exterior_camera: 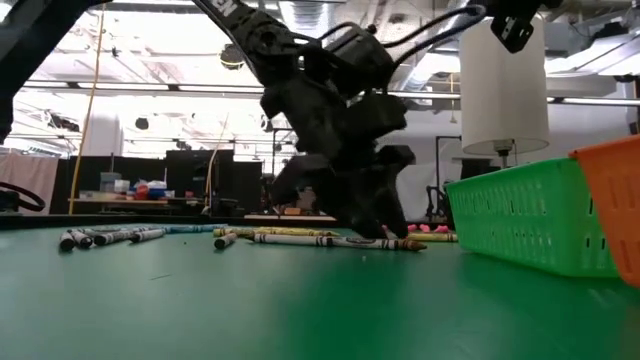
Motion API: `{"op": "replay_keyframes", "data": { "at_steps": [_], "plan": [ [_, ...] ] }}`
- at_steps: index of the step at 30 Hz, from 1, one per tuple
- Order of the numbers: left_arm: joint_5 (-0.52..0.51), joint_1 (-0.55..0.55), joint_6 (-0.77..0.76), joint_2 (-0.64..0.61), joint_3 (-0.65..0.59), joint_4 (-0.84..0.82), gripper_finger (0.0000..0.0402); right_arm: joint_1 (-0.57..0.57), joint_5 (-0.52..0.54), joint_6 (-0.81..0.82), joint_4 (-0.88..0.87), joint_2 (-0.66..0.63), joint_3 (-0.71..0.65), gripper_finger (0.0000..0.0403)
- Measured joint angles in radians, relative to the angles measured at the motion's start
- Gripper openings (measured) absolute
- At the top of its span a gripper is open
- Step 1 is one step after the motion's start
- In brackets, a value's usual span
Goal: Sort crayons
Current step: Put the brown crayon into the red bin
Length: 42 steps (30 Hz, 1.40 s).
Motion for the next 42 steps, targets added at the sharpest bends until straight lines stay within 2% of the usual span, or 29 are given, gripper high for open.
{"op": "replay_keyframes", "data": {
  "at_steps": [7, 18, 27, 32, 42],
  "plan": [
    [0.012, 0.000, 0.020, 0.014, 0.014, -0.060, 0.0118, 0.015, 0.007, 0.000, -0.001, 0.007, 0.000, 0.0000],
    [-0.011, 0.005, 0.015, 0.015, 0.014, -0.085, 0.0011, 0.015, 0.023, 0.003, 0.007, 0.007, 0.000, 0.0000],
    [-0.081, -0.001, -0.107, 0.019, 0.077, -0.108, 0.0004, 0.014, 0.030, -0.004, 0.025, 0.007, 0.000, 0.0000],
    [-0.176, -0.004, -0.205, 0.017, 0.186, -0.234, 0.0003, 0.014, 0.116, 0.001, -0.004, 0.005, 0.000, 0.0000],
    [-0.281, -0.047, -0.256, 0.012, 0.366, -0.524, 0.0002, 0.009, 0.446, 0.220, -0.258, 0.005, 0.000, 0.0000]
  ]
}}
